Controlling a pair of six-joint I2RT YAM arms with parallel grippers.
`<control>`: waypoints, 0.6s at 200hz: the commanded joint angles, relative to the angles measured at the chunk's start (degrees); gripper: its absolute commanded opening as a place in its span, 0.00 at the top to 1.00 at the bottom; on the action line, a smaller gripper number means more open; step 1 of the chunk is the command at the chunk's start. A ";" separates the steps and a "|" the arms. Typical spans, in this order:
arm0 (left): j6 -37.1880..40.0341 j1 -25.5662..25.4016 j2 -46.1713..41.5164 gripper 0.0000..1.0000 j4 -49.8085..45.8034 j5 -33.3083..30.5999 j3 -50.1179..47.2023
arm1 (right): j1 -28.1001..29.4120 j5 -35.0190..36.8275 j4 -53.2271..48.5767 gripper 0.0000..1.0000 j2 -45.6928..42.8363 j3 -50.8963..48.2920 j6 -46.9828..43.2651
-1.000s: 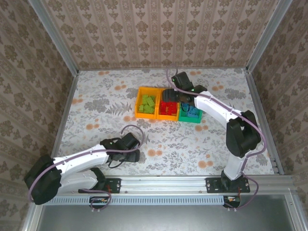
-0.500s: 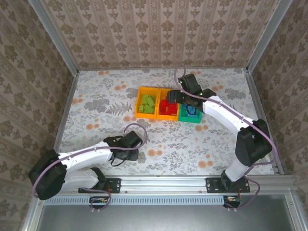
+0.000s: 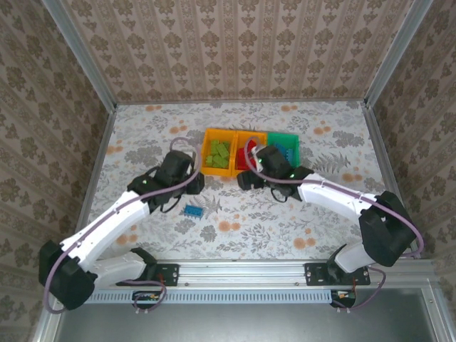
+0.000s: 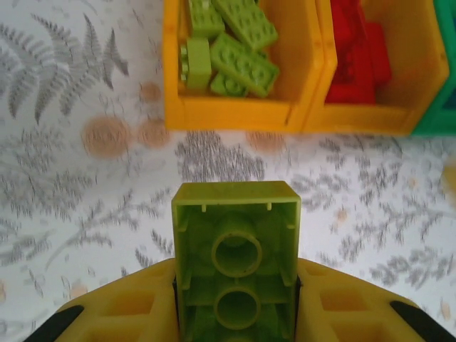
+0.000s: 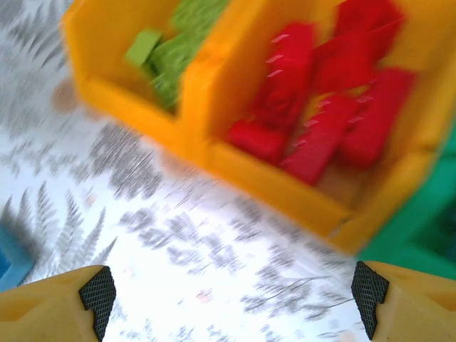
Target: Sort the legos into containers by color
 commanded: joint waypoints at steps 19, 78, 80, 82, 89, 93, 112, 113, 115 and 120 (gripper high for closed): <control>10.25 7.49 15.02 0.68 7.15 12.40 10.82 | 11.32 6.35 11.23 0.11 -0.01 -6.01 -1.32; 14.91 10.36 34.79 0.66 6.25 19.21 27.81 | 20.81 10.21 12.20 0.11 7.77 -4.98 0.68; 14.89 10.36 35.19 0.66 6.25 19.28 28.19 | 20.88 10.20 12.26 0.11 7.89 -4.94 0.73; 14.91 10.36 35.62 0.66 6.21 19.36 28.64 | 21.08 10.12 12.23 0.11 8.11 -4.86 0.78; 14.88 10.41 36.86 0.64 6.11 19.65 29.92 | 21.60 9.98 12.25 0.11 8.72 -4.56 0.87; 14.84 10.39 37.61 0.63 6.11 19.75 30.57 | 21.84 9.89 12.30 0.11 9.07 -4.35 0.86; 14.18 12.28 40.84 0.58 5.63 19.77 33.39 | 22.83 10.02 12.35 0.11 10.82 -3.25 0.57; 14.14 12.29 40.97 0.58 5.61 19.77 33.50 | 22.85 9.98 12.37 0.11 10.96 -3.15 0.55; 14.04 12.29 41.28 0.58 5.59 19.77 33.79 | 23.04 10.01 12.35 0.11 11.10 -3.01 0.49; 13.65 12.29 41.79 0.56 5.38 19.85 34.46 | 23.19 10.11 12.37 0.11 11.71 -2.46 0.24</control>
